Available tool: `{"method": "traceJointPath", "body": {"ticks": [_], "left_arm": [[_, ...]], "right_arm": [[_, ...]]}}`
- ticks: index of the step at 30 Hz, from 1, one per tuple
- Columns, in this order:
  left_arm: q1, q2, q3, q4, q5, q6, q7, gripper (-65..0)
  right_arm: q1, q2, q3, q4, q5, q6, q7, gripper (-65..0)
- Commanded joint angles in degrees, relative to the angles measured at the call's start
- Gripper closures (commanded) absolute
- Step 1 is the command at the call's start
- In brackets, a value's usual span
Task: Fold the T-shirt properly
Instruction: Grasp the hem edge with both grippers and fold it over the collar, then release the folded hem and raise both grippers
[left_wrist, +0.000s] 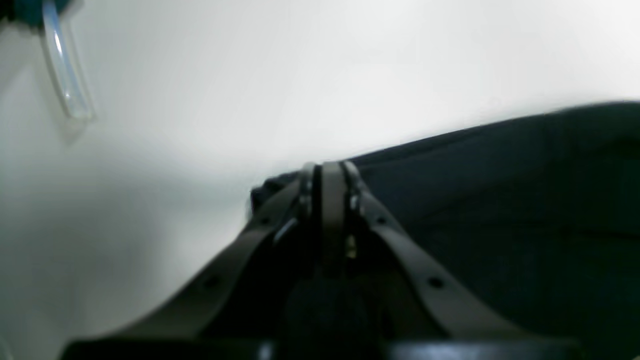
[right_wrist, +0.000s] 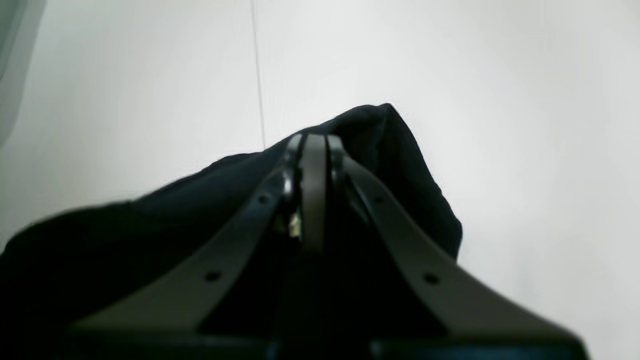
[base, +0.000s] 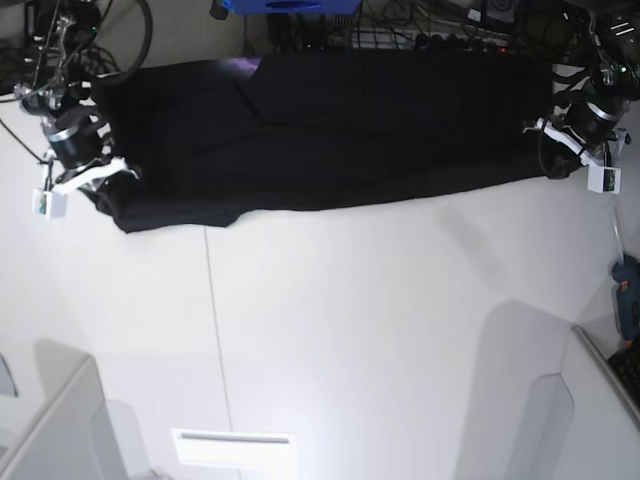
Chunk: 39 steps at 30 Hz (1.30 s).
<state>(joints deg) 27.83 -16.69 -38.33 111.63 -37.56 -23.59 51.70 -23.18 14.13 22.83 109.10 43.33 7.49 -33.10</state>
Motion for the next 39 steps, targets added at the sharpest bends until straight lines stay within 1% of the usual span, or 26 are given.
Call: {"method": "traceJointPath", "body": {"ticks": [1, 5, 8, 10, 15, 18, 21, 25, 27, 30, 35, 39], "left_arm": [[0.2, -0.9, -0.5, 1.0, -0.7, -0.1, -1.2, 0.0], [1.7, -0.9, -0.5, 1.8, -1.2, -0.2, -1.2, 0.0], [3.2, -0.9, -1.1, 1.9, -5.9, -0.2, -1.2, 0.0], [4.5, -1.9, -3.0, 1.9, -9.1, -0.2, -1.1, 0.0], [6.7, -3.5, -5.2, 1.8, -12.5, -0.2, -0.9, 0.0], [8.3, -4.5, -5.1, 1.8, -12.6, -0.2, -0.9, 0.0], [9.6, -4.6, -5.2, 1.7, -12.6, -0.2, -1.0, 0.0], [10.5, -5.1, -5.2, 1.7, -12.5, -0.2, -1.1, 0.0], [11.0, -5.2, -5.2, 1.7, -12.5, -0.2, -1.1, 0.0], [11.2, -5.4, -5.2, 1.7, -12.5, -0.2, -1.1, 0.0], [11.2, -5.5, -6.6, 1.6, -12.5, -0.2, -0.9, 0.0], [11.2, -5.4, -7.3, 1.6, -12.5, -0.2, -0.9, 0.0]], "right_arm": [[-0.3, 0.9, 0.7, 1.3, 0.6, 0.6, 1.4, 0.0], [-2.0, 0.7, 0.9, 2.3, 0.6, 0.6, 1.4, 0.0], [-3.1, 0.7, 0.9, 2.9, 0.7, 0.6, 1.4, 0.0], [-3.4, 0.7, 0.9, 3.2, 0.7, 0.6, 1.5, 0.0], [-6.0, 0.6, 1.0, 4.4, 0.7, 0.6, 1.6, 0.0], [-7.9, 0.2, 1.0, 4.8, 0.7, 0.6, 1.8, 0.0], [-9.3, -1.6, 1.2, 5.5, 0.6, 0.6, 1.9, 0.0], [-10.1, -3.4, 3.5, 5.8, 0.6, 0.6, 1.9, 0.0], [-10.9, -3.7, 4.8, 6.1, 0.7, 0.7, 1.8, 0.0], [-12.5, -3.8, 5.5, 6.7, 1.3, 0.7, 1.9, 0.0], [-14.8, -3.5, 5.5, 6.8, 7.0, 0.7, 1.9, 0.0], [-16.1, -3.5, 5.5, 7.0, 7.8, 0.7, 1.9, 0.0]]}}
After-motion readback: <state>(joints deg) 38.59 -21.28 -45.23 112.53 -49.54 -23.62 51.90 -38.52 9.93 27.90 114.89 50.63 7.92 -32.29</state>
